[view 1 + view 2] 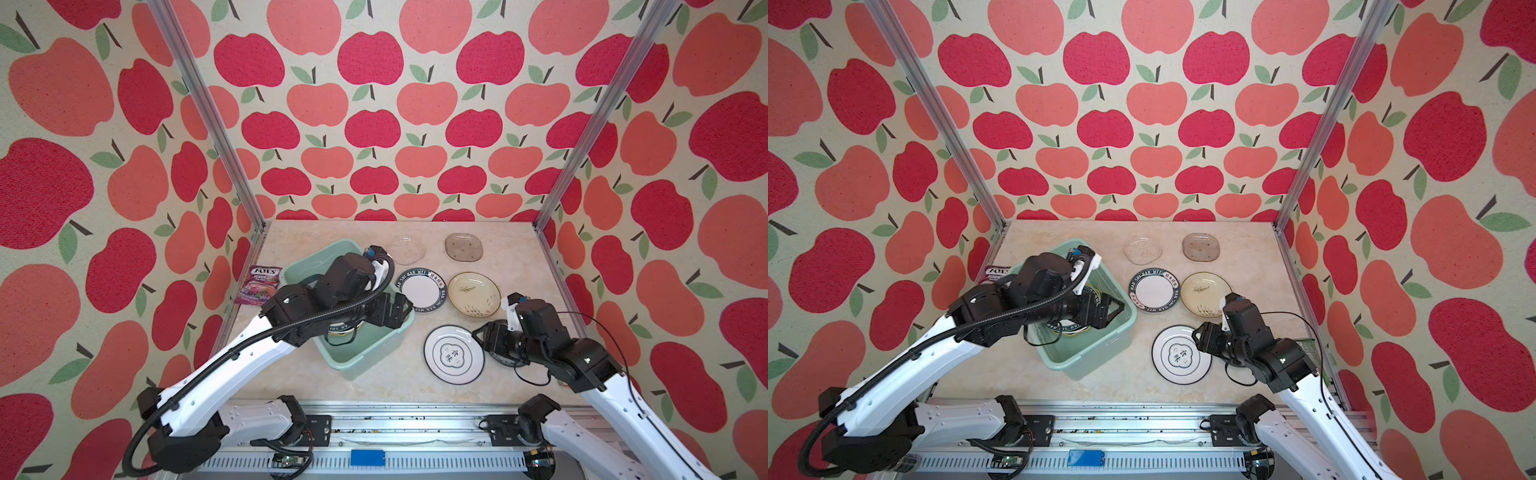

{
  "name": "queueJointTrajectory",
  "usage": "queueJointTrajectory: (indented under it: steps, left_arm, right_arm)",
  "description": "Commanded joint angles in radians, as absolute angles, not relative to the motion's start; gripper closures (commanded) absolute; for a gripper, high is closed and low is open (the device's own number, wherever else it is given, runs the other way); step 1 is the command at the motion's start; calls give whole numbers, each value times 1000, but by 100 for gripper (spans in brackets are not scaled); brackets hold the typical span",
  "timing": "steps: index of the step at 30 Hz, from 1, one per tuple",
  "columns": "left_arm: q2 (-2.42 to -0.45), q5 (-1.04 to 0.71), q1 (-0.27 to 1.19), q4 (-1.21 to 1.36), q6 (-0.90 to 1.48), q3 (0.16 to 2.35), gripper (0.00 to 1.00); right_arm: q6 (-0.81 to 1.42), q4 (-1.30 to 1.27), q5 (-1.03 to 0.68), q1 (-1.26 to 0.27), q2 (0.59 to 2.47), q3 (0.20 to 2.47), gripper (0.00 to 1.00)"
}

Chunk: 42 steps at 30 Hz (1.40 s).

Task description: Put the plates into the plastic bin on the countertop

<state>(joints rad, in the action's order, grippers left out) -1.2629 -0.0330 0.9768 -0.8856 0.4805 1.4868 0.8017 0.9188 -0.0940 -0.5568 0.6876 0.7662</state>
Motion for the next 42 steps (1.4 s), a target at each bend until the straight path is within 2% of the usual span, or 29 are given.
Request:
queueJointTrajectory:
  steps: [1,5,10,22,35,42]
  left_arm:
    - [-1385,87,1070,-913,507,1564,1]
    - [-1511,98,1143,-908,540,1621,1]
    - [-1571,84,1181,-889,576,1635,1]
    - [-1562,91,1193,-841,603,1598,1]
    - [-1572,87,1193,-833,608,1604,1]
    - [-1577,97,1193,-836,610,1620,1]
  right_arm:
    - [820,966,-170,-490,667,695,38]
    - [839,963,-224,-400,690,624,38]
    - [879,933,-268,-357,697,536,38]
    - [928,822,-375,-289,704,375,42]
    - [911,724,-493,-174,727,281,56]
    - [888,686,-528,-133,773,270,58]
